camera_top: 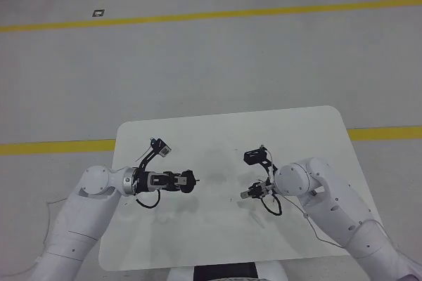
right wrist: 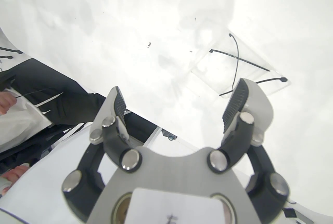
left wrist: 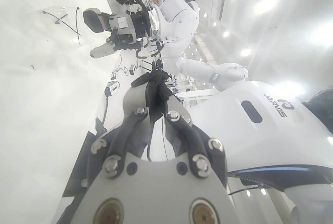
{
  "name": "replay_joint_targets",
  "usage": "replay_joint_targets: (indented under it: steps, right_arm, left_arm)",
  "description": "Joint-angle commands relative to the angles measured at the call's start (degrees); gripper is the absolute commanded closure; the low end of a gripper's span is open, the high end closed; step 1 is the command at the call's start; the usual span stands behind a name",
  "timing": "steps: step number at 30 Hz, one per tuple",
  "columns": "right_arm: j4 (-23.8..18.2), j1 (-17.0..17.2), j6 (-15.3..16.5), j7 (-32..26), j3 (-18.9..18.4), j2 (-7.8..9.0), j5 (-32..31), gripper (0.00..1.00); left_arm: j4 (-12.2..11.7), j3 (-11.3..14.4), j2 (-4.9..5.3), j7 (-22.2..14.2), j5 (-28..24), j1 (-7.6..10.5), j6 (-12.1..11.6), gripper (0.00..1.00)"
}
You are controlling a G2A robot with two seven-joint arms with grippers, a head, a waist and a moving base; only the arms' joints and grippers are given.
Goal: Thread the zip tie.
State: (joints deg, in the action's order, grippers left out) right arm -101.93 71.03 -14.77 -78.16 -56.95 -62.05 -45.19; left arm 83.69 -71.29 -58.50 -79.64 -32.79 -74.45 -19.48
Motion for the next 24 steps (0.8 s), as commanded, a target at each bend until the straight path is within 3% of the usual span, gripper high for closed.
replay_joint_targets:
  steps: [1, 5, 7, 8, 9, 24]
  right_arm:
    - [-0.27, 0.39, -0.1, 1.06, -0.11, 0.1, -1.13, 0.0]
    - [-1.25, 0.54, -0.35, 0.49, -0.24, 0.33, -3.68, 0.0]
    - [-1.58, 0.58, -0.28, 0.19, -0.41, 0.4, -4.16, 0.2]
    - [-1.69, 0.6, -0.2, 0.1, -0.51, 0.43, -4.31, 0.49]
    - [-1.74, 0.62, -0.12, -0.04, -0.57, 0.47, -4.66, 0.53]
    - [1.79, 0.8, -0.13, 2.03, -0.3, 0.24, -5.89, 0.68]
  left_arm:
    - [0.0, 0.0, 0.0, 0.0, 0.0, 0.0, 0.0, 1.0]
    - [0.0, 0.0, 0.0, 0.0, 0.0, 0.0, 0.0, 1.0]
    - [0.0, 0.0, 0.0, 0.0, 0.0, 0.0, 0.0, 1.0]
    - [0.0, 0.0, 0.0, 0.0, 0.0, 0.0, 0.0, 1.0]
    - [0.0, 0.0, 0.0, 0.0, 0.0, 0.0, 0.0, 1.0]
    - [0.0, 0.0, 0.0, 0.0, 0.0, 0.0, 0.0, 1.0]
